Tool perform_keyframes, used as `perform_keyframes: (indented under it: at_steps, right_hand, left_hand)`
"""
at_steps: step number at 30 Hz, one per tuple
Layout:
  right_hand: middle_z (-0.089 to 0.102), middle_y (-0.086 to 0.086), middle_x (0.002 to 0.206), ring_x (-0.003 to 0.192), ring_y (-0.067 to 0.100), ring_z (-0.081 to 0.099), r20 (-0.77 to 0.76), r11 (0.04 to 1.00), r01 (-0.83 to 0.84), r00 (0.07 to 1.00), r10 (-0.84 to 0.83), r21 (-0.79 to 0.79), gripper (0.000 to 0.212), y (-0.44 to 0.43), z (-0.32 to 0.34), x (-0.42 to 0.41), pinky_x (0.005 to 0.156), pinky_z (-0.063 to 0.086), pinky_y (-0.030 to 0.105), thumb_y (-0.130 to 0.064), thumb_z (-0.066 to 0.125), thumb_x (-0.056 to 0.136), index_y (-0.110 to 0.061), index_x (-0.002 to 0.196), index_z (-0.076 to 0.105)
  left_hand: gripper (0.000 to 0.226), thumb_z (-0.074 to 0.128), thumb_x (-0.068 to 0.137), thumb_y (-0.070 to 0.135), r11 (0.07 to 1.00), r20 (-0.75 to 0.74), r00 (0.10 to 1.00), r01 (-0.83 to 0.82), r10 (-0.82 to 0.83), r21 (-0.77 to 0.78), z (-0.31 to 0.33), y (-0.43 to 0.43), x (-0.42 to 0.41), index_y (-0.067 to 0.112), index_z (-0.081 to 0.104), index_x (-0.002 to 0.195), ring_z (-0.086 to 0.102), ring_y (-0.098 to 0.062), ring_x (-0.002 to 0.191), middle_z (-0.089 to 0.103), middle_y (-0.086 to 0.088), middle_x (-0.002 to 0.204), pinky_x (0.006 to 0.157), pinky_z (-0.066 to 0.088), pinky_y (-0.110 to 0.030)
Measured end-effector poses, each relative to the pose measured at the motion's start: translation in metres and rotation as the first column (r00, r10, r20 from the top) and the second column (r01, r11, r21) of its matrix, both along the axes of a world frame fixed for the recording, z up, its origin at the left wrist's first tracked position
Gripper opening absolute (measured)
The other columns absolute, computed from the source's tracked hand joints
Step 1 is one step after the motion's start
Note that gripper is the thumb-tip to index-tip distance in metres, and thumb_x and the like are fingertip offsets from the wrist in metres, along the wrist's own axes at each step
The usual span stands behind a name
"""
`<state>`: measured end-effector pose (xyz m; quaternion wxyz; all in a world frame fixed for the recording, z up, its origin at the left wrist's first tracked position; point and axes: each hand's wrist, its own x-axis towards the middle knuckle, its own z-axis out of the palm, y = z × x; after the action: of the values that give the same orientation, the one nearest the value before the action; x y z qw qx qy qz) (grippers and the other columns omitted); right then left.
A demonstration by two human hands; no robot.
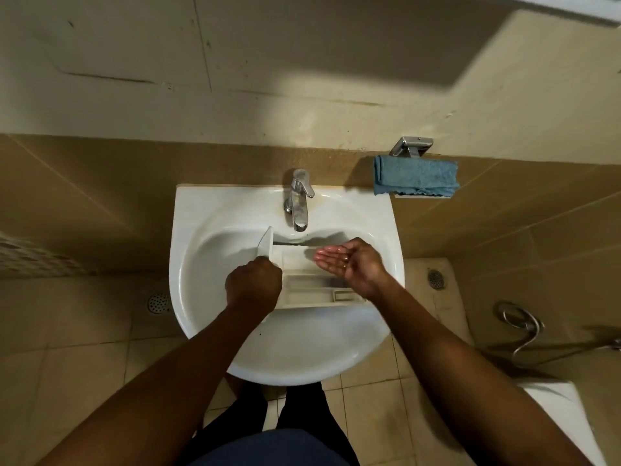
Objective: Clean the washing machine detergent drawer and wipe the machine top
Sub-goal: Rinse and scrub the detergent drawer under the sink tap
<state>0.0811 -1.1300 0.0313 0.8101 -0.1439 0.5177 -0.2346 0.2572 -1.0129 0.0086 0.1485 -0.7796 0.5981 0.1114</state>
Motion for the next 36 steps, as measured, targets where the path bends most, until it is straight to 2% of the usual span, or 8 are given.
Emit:
perform_keyframes:
  at_steps: [5, 11, 15, 18, 22, 28, 32, 36]
  right_hand:
    - [0.07, 0.035, 0.107, 0.101, 0.048, 0.071, -0.285, 0.959, -0.254, 0.935, 0.212, -0.122, 0.046, 0.0, 0.015, -0.042, 0.091, 0.06, 0.05, -0.011, 0.033, 0.098, 0.022, 0.107, 0.063]
    - [0.076, 0.024, 0.084, 0.086, 0.044, 0.074, -0.638, 0.765, -0.6, 0.689, 0.344, -0.235, 0.038, 0.025, 0.004, -0.044, 0.084, 0.063, 0.049, -0.006, 0.042, 0.094, 0.011, 0.085, 0.075]
    - [0.078, -0.001, 0.083, 0.077, 0.016, 0.071, -0.895, 0.244, -0.919, 0.368, 0.254, -0.309, 0.036, 0.035, -0.008, -0.06, 0.079, 0.058, 0.04, -0.023, 0.049, 0.097, -0.012, 0.082, 0.079]
    - [0.075, -0.009, 0.091, 0.076, 0.009, 0.067, -0.959, 0.025, -0.971, 0.237, 0.155, -0.236, 0.034, 0.037, -0.005, -0.082, 0.07, 0.049, 0.021, -0.032, 0.049, 0.104, -0.016, 0.099, 0.078]
    - [0.074, 0.008, 0.078, 0.069, 0.022, 0.066, -0.986, 0.14, -0.978, 0.161, 0.041, -0.154, 0.047, 0.037, 0.004, -0.094, 0.061, 0.047, 0.031, -0.041, 0.043, 0.099, -0.011, 0.082, 0.075]
    - [0.069, 0.012, 0.074, 0.072, 0.031, 0.071, -0.986, -0.101, -0.985, -0.126, -0.112, 0.137, 0.024, 0.102, 0.002, -0.028, 0.077, 0.061, 0.041, -0.023, 0.061, 0.095, -0.008, 0.078, 0.07]
    - [0.068, 0.008, 0.076, 0.067, 0.025, 0.066, -0.987, -0.073, -0.994, 0.092, -0.132, -0.083, 0.027, 0.113, -0.002, -0.023, 0.07, 0.059, 0.035, -0.027, 0.052, 0.097, -0.011, 0.084, 0.068]
    - [0.077, 0.002, 0.102, 0.086, 0.021, 0.073, -0.984, 0.026, -0.987, 0.154, -0.087, -0.157, 0.022, 0.094, 0.006, -0.066, 0.078, 0.058, 0.03, -0.021, 0.06, 0.095, -0.024, 0.112, 0.074]
  left_hand:
    - [0.019, 0.051, 0.089, 0.006, 0.998, -0.048, 0.997, -0.06, 0.06, 0.012, 0.003, -0.002, 0.0, 0.007, 0.065, 0.102, 0.072, -0.033, 0.085, 0.07, -0.008, 0.094, 0.063, 0.046, -0.032]
    - [0.025, 0.052, 0.086, -0.001, 1.0, -0.034, 0.999, 0.001, -0.001, 0.018, 0.009, 0.0, 0.0, 0.005, 0.067, 0.105, 0.071, -0.033, 0.089, 0.068, -0.009, 0.099, 0.069, 0.053, -0.035]
    - [0.025, 0.059, 0.084, 0.0, 0.999, -0.026, 0.999, 0.046, -0.046, 0.025, 0.013, 0.002, 0.002, 0.008, 0.068, 0.105, 0.071, -0.032, 0.09, 0.066, -0.008, 0.101, 0.069, 0.053, -0.034]
    - [0.026, 0.06, 0.083, 0.0, 0.998, -0.025, 0.998, 0.053, -0.052, 0.021, 0.016, 0.002, 0.002, 0.008, 0.069, 0.106, 0.071, -0.032, 0.089, 0.067, -0.008, 0.1, 0.066, 0.052, -0.034]
    - [0.023, 0.061, 0.086, 0.002, 0.999, -0.029, 0.999, 0.043, -0.042, 0.019, 0.019, 0.002, 0.002, 0.007, 0.069, 0.107, 0.072, -0.031, 0.089, 0.068, -0.008, 0.101, 0.071, 0.057, -0.036]
    - [0.022, 0.057, 0.09, 0.002, 0.999, -0.012, 0.999, 0.042, -0.042, 0.017, 0.023, 0.002, 0.0, 0.004, 0.067, 0.109, 0.072, -0.031, 0.091, 0.069, -0.01, 0.102, 0.074, 0.058, -0.036]
    - [0.023, 0.056, 0.089, 0.002, 0.999, -0.01, 0.999, 0.043, -0.043, 0.026, 0.024, 0.002, 0.0, 0.005, 0.067, 0.109, 0.072, -0.03, 0.092, 0.069, -0.008, 0.103, 0.072, 0.056, -0.034]
    - [0.021, 0.058, 0.089, 0.003, 1.0, -0.029, 1.0, 0.012, -0.011, 0.027, 0.023, 0.002, 0.0, 0.008, 0.068, 0.107, 0.073, -0.028, 0.089, 0.07, -0.006, 0.1, 0.071, 0.057, -0.034]
